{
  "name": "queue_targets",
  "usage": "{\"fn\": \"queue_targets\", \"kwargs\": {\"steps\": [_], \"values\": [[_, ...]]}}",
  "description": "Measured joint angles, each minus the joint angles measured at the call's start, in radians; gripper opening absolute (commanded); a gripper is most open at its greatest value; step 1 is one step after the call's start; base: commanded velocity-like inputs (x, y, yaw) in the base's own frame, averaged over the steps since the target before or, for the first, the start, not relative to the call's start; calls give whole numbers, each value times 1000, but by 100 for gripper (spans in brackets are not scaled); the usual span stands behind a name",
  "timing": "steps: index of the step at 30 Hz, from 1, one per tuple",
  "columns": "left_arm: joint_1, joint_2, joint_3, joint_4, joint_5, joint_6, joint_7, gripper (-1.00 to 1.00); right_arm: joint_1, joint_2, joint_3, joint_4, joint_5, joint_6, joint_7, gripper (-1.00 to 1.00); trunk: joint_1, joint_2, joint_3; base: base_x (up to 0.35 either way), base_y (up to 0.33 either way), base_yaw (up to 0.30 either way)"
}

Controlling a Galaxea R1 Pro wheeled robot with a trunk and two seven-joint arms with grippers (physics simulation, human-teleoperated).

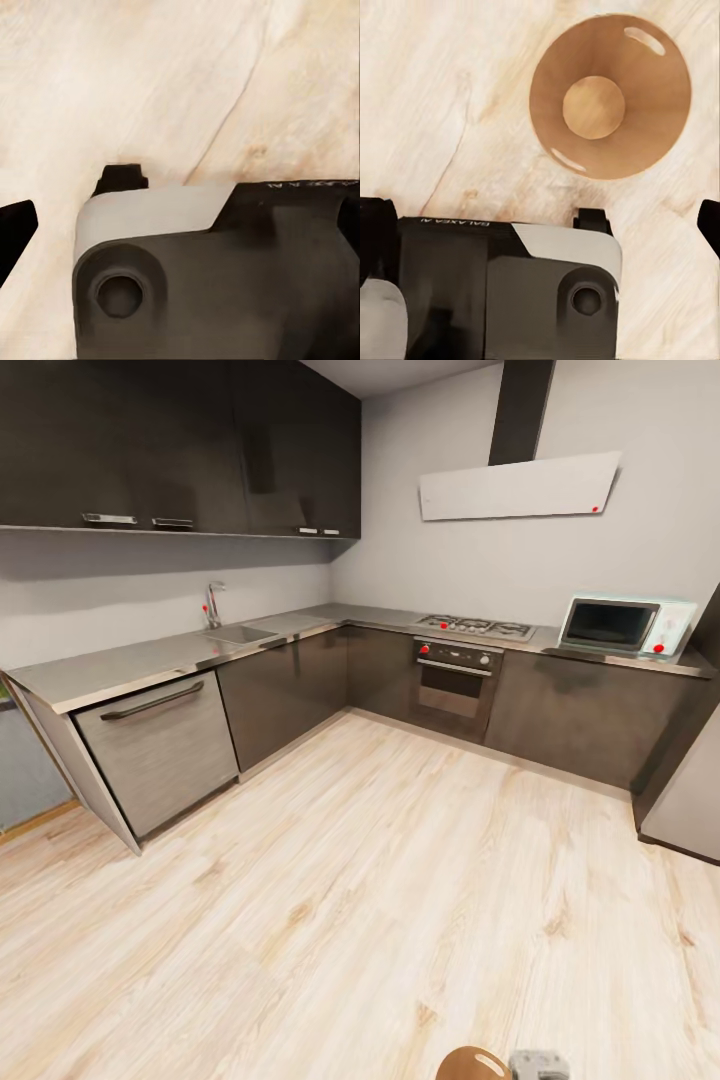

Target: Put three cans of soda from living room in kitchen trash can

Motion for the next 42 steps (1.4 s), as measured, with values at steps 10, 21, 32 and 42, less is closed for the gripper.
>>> {"fn": "queue_targets", "kwargs": {"steps": [10, 21, 32, 42], "values": [[-116, -38, -2, -682, 42, 597, -26, 100, -61, -3, -1, 138, -1, 0, -5, 100, 0, 0, 0, 0, 0, 0], [-582, -52, -1, 15, 63, 452, -19, 100, -111, -1, 2, 293, -2, -78, -7, 100, 0, 0, 0, 0, 0, 0], [-654, -53, 4, 222, 65, 311, -1, 100, -355, -37, -2, 637, 1, -148, -92, 100, 0, 0, 0, 0, 0, 0], [-653, -54, 6, 236, 64, 208, 130, 100, -447, -69, 1, 732, 0, -230, -116, 100, 0, 0, 0, 0, 0, 0]]}}
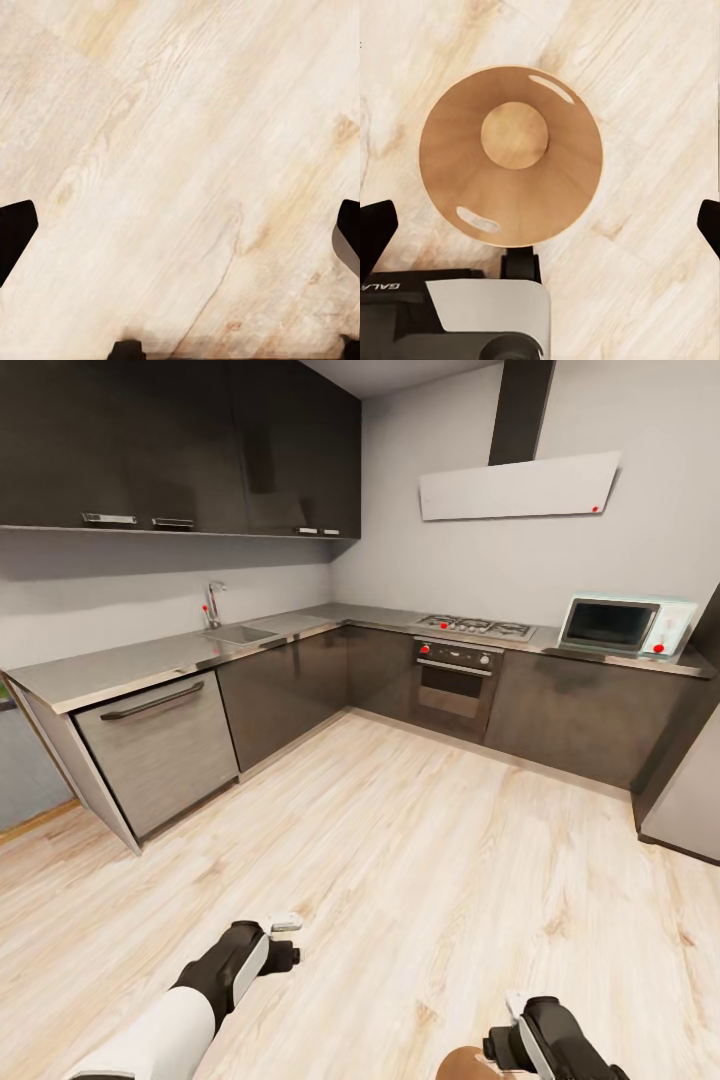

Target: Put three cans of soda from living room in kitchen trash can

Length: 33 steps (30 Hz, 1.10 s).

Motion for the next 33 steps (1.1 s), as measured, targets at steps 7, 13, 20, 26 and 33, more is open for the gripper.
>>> {"fn": "queue_targets", "kwargs": {"steps": [7, 13, 20, 26, 33], "values": [[1, 0, 2, 2, 2, -14, 38, 100, -7, -6, 6, 31, 1, -27, -1, 100, 0, 0, 0, 0, 0, 0], [5, -2, 3, 2, 17, -16, 41, 100, -7, -9, 6, 48, 0, -55, 2, 100, 0, 0, 0, 0, 0, 0], [5, -2, 1, 0, 64, -19, 42, 100, -9, -29, 0, 143, 1, -138, 2, 100, 0, 0, 0, 0, 0, 0], [6, -2, -1, 0, 73, -21, 42, 100, -11, -62, -1, 184, -2, -175, 3, 100, 0, 0, 0, 0, 0, 0], [7, -2, -4, 0, 72, -48, 46, 100, -13, -67, 1, 210, 0, -183, 3, 100, 0, 0, 0, 0, 0, 0]]}}
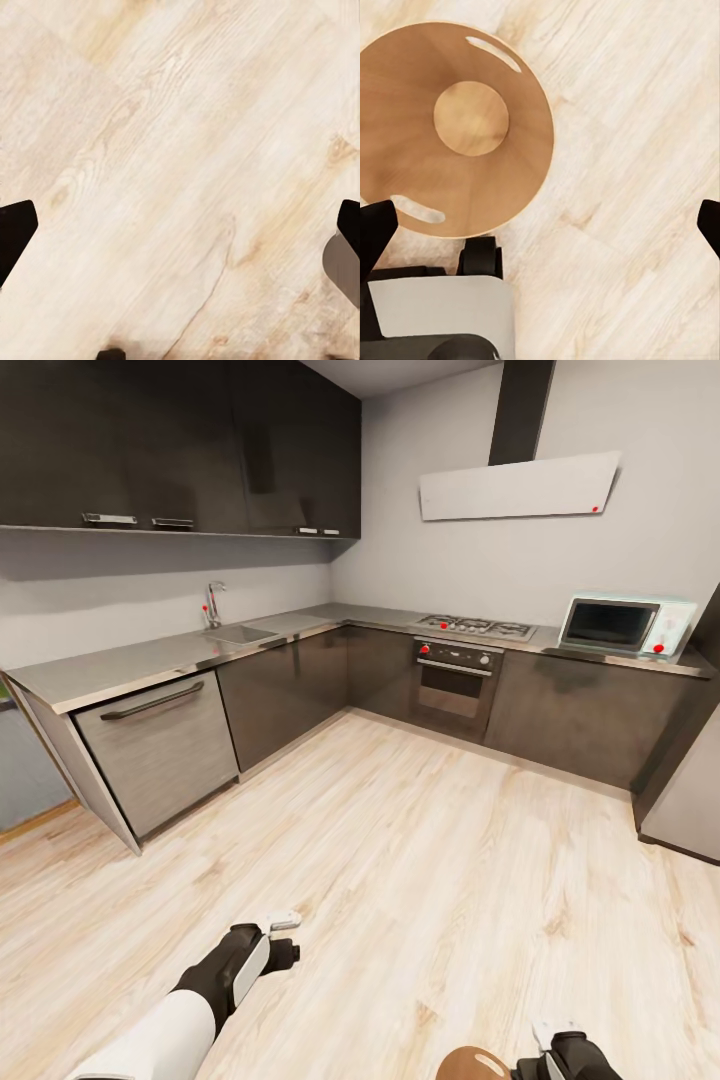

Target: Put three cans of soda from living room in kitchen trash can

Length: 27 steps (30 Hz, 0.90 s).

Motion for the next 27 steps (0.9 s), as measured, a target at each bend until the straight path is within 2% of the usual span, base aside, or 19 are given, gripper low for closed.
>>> {"fn": "queue_targets", "kwargs": {"steps": [6, 22, 27], "values": [[0, 0, -1, 0, 0, -8, 7, 100, -1, 1, 0, 3, 0, -1, 0, 100, 0, 0, 0, 0, 0, 0], [0, -1, -3, 0, -1, -21, 7, 100, -12, -1, 2, 6, 1, -1, 0, 100, 61, -112, -50, 0, 0, 0], [1, -1, -3, 0, -2, -28, 5, 100, -35, -15, 2, 14, 2, -1, 0, 100, 80, -147, -66, 0, 0, 0]]}}
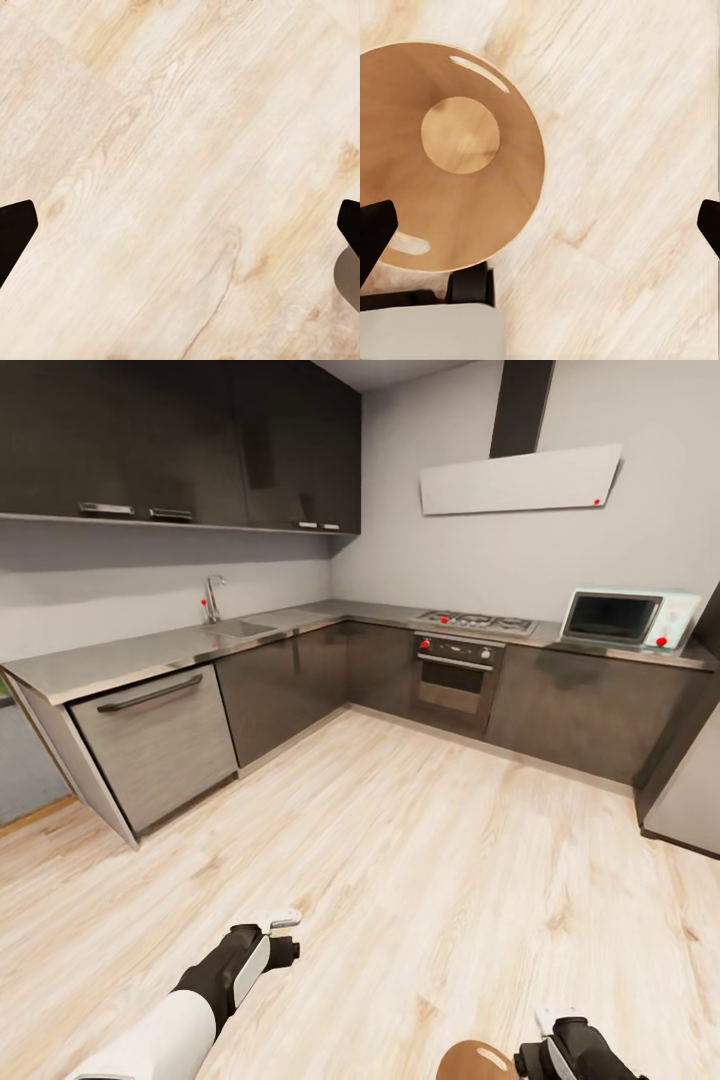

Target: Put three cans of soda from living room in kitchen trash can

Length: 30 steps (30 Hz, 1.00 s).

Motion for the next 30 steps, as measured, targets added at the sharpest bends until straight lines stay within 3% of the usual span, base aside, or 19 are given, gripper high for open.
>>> {"fn": "queue_targets", "kwargs": {"steps": [8, 30], "values": [[0, 3, 0, -1, 0, -9, 0, 100, -40, -14, 0, 55, 1, -25, -2, 100, 31, -56, -25, 0, 0, 0], [0, 3, -1, -2, 1, -17, -2, 100, -45, -3, 3, 111, 1, -47, -4, 100, 115, -210, -94, 0, 0, 0]]}}
